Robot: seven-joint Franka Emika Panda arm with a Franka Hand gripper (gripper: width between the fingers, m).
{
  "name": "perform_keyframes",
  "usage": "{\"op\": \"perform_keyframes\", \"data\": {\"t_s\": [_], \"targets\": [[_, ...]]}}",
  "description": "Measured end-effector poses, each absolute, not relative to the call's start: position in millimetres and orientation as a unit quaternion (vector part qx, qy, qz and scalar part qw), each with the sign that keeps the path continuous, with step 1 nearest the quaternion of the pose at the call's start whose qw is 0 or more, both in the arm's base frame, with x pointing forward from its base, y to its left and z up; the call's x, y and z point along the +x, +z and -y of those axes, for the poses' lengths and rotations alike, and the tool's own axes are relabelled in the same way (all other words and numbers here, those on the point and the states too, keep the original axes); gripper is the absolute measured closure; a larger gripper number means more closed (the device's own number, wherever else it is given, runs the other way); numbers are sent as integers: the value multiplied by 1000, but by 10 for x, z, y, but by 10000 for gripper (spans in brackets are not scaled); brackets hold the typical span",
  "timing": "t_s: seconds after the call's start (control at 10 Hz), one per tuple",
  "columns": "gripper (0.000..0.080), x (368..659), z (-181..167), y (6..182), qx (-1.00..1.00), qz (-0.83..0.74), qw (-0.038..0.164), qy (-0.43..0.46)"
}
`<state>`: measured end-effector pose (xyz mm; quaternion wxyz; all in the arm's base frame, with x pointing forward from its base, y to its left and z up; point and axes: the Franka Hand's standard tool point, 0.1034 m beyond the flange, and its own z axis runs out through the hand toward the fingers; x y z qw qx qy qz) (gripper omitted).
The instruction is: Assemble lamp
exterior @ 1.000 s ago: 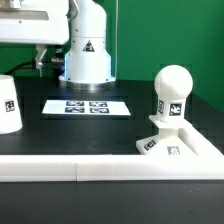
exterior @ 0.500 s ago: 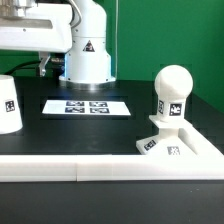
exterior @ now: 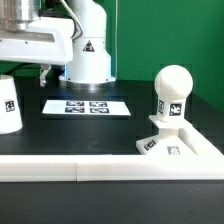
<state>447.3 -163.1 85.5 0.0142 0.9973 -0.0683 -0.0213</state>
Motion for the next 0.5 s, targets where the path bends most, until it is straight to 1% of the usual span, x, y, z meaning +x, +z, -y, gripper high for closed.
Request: {"op": "perform_keyframes", "data": {"t_s": [0.2, 0.3, 0.4, 0.5], "targets": [[374, 4463, 1638, 846, 997, 69, 15, -22], [535, 4463, 1637, 845, 997, 69, 15, -22], [535, 4463, 1637, 845, 997, 69, 15, -22], [707, 4463, 1637, 845, 997, 69, 15, -22]]}}
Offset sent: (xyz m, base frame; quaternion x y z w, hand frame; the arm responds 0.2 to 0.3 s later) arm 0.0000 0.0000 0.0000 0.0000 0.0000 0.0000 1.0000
